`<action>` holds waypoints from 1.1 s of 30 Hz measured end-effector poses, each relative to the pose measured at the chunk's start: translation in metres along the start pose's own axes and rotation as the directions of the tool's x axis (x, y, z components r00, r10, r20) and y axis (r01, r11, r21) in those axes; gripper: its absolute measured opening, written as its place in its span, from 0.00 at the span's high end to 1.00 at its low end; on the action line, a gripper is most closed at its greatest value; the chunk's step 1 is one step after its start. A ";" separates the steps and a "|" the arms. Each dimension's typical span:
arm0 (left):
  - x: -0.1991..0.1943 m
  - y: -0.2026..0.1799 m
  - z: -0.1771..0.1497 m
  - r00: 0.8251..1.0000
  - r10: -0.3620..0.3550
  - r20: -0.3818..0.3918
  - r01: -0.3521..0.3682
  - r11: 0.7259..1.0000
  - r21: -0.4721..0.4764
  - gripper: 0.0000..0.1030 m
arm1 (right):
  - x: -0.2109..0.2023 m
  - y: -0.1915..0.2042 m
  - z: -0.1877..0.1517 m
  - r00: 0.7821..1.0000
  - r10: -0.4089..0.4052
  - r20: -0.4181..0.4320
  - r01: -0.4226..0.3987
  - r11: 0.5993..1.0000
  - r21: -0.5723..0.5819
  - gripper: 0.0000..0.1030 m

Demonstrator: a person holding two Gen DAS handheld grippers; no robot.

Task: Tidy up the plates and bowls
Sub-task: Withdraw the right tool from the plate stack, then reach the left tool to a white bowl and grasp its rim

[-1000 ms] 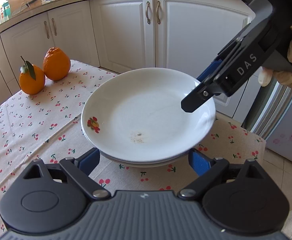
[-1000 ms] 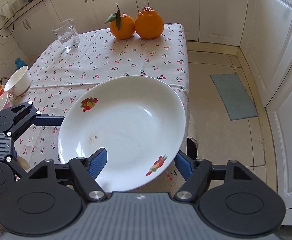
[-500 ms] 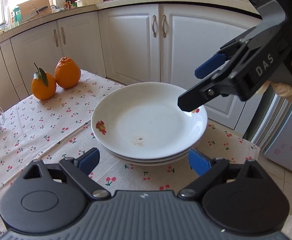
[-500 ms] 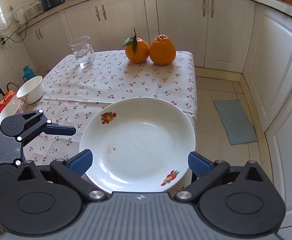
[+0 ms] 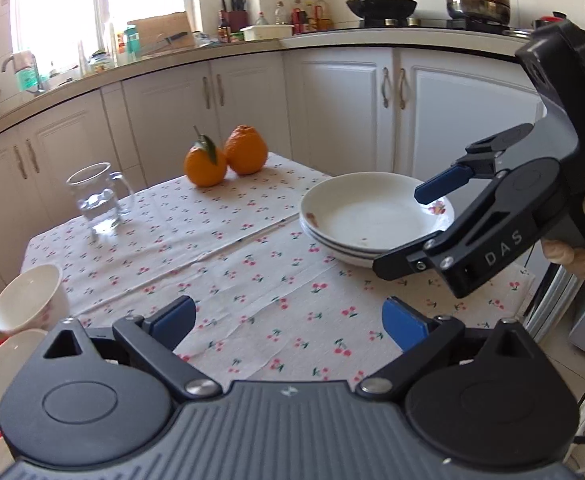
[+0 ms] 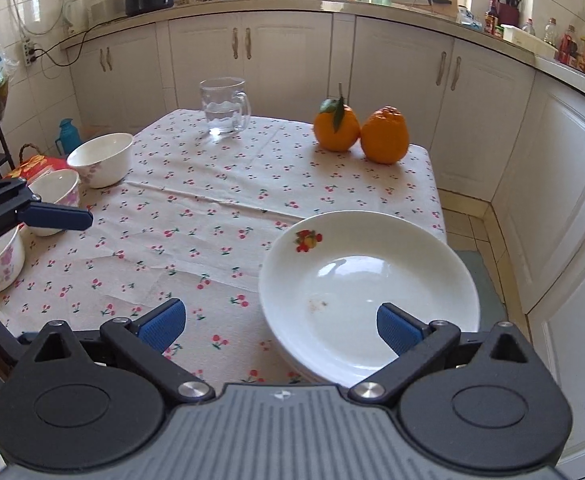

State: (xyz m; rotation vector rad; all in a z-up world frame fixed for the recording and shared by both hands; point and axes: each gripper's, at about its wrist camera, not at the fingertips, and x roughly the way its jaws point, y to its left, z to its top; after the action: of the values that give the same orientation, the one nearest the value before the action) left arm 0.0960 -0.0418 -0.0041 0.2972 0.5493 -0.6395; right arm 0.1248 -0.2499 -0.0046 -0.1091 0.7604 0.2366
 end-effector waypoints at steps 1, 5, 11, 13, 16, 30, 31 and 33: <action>-0.007 0.005 -0.004 1.000 0.012 -0.001 -0.012 1.000 -0.012 0.04 | 0.000 0.011 0.000 1.000 0.010 0.008 -0.009 1.000 -0.015 0.00; -0.035 0.022 -0.019 0.998 0.060 -0.002 -0.060 0.998 -0.019 0.04 | 0.001 0.043 0.003 0.999 0.050 0.016 -0.048 0.995 -0.090 0.00; -0.074 0.054 -0.040 0.988 0.152 -0.028 -0.152 0.988 -0.012 0.03 | 0.003 0.086 0.013 0.987 0.158 0.015 -0.151 0.963 -0.223 0.00; -0.082 0.068 -0.047 0.982 0.184 -0.045 -0.185 0.982 -0.030 0.03 | 0.006 0.100 0.015 0.980 0.201 0.005 -0.193 0.947 -0.258 0.00; -0.089 0.090 -0.058 0.970 0.226 -0.086 -0.232 0.971 -0.058 0.04 | 0.012 0.119 0.018 0.961 0.276 -0.017 -0.269 0.917 -0.295 0.00; -0.077 0.175 -0.091 0.953 0.153 -0.261 -0.218 0.945 -0.244 0.10 | 0.050 0.206 0.030 0.893 0.429 -0.132 -0.440 0.777 -0.451 0.00; -0.076 0.177 -0.093 0.954 0.144 -0.264 -0.212 0.944 -0.251 0.12 | 0.053 0.211 0.031 0.889 0.435 -0.140 -0.448 0.768 -0.457 0.00; -0.074 0.180 -0.095 0.953 0.134 -0.271 -0.206 0.943 -0.261 0.16 | 0.057 0.219 0.032 0.883 0.445 -0.152 -0.460 0.752 -0.471 0.00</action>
State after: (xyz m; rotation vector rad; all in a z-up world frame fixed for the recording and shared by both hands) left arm 0.1235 0.1718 -0.0224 0.1496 0.8400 -0.3470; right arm 0.1308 -0.0224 -0.0238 -0.4212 0.7335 0.9049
